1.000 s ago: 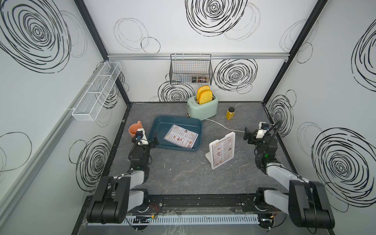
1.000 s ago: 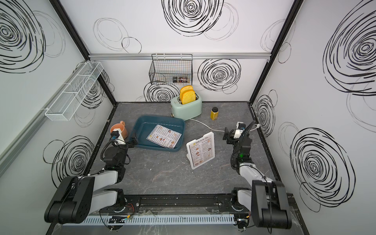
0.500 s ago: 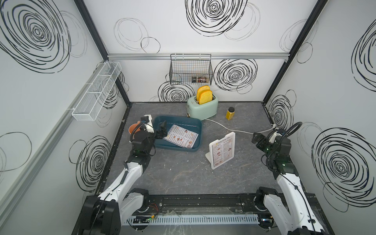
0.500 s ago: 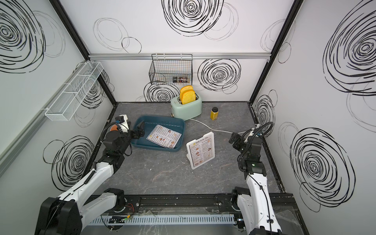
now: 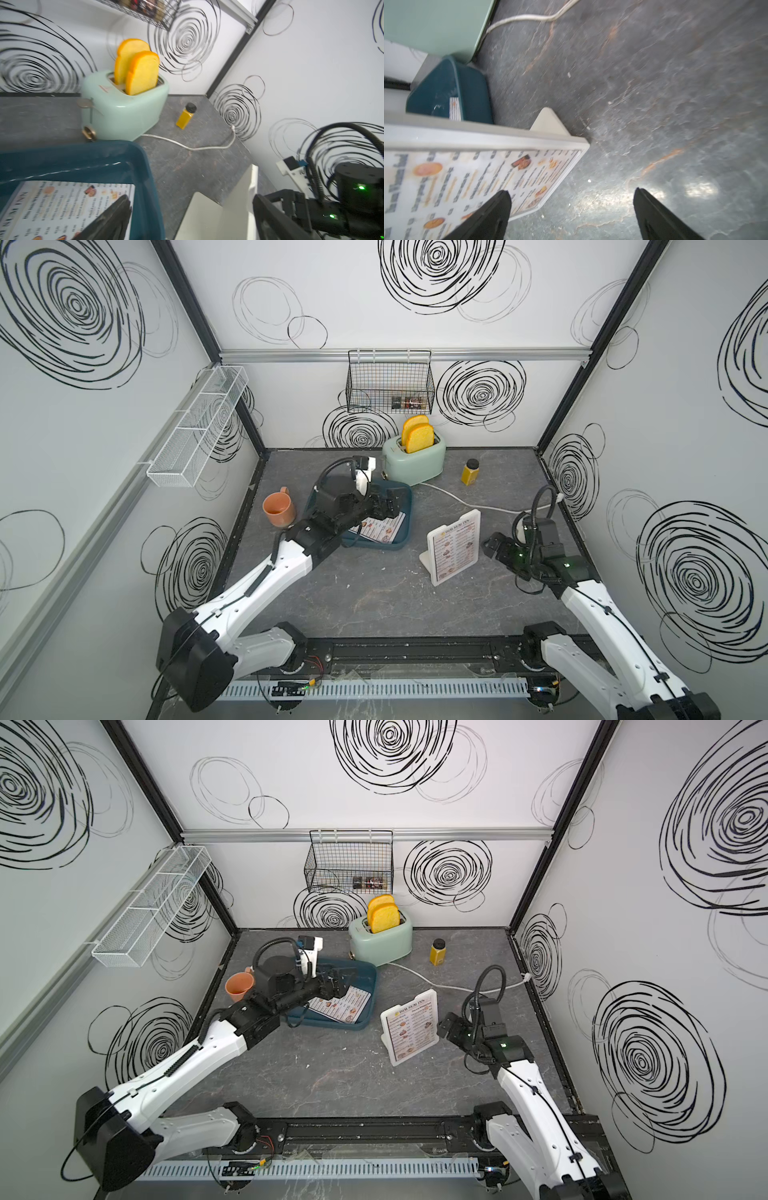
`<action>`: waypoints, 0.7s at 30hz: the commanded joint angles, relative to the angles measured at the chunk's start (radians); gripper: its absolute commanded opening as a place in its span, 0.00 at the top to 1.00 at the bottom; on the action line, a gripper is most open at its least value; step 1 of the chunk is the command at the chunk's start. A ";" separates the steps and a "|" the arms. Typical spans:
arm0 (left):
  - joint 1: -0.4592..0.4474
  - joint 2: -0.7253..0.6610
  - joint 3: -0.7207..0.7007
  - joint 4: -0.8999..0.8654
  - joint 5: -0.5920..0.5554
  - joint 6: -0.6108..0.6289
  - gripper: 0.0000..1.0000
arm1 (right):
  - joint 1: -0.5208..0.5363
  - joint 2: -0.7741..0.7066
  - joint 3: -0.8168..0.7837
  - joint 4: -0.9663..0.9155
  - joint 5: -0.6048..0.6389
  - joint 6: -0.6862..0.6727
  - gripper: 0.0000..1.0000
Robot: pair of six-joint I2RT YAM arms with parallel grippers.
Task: Replace the menus in the menu holders
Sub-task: Adjust the menu holder at the center of the board.
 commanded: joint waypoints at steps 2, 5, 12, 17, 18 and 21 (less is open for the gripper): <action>-0.069 0.103 0.142 -0.164 0.062 -0.058 0.10 | 0.068 0.051 -0.013 0.101 -0.022 0.073 0.04; -0.102 0.166 0.203 -0.195 0.080 -0.058 0.13 | 0.087 0.094 -0.011 0.166 -0.025 0.080 0.05; -0.145 0.293 0.323 -0.241 0.121 -0.058 0.23 | 0.086 0.191 0.011 0.314 -0.050 0.035 0.06; -0.166 0.361 0.388 -0.284 0.156 -0.063 0.29 | 0.077 0.230 0.023 0.384 -0.067 0.014 0.05; -0.169 0.369 0.397 -0.284 0.159 -0.071 0.31 | 0.073 0.232 0.023 0.388 -0.070 0.011 0.05; -0.185 0.397 0.427 -0.291 0.164 -0.084 0.36 | 0.058 0.222 0.018 0.369 -0.062 0.003 0.05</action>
